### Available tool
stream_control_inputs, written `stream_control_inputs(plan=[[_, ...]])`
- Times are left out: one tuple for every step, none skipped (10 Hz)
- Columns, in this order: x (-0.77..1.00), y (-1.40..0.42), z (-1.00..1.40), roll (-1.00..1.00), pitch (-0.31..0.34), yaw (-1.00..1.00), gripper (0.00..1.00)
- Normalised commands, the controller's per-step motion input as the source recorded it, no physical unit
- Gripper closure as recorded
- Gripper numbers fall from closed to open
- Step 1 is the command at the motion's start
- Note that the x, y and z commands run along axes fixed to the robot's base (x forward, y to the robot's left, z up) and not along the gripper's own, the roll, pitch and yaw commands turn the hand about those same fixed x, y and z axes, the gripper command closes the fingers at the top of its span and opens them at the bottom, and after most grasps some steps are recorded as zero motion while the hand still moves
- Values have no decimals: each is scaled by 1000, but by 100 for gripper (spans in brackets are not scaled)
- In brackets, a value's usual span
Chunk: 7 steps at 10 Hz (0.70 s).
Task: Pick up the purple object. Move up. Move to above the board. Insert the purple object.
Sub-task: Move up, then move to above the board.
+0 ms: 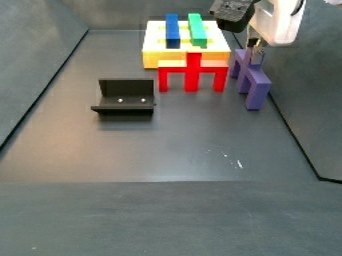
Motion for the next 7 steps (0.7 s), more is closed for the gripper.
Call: stream_control_inputs(plan=[[0, 0, 833, 0, 0, 0, 100], [15, 33, 826, -6, 3, 33, 100], [-27, 26, 593, -14, 65, 40, 100], [1, 16, 312, -21, 48, 25, 100], [0, 0, 1400, 0, 0, 0, 100], [-1, -1, 1400, 2, 2, -8, 100], [-82, -4, 1400, -4, 22, -10, 100]])
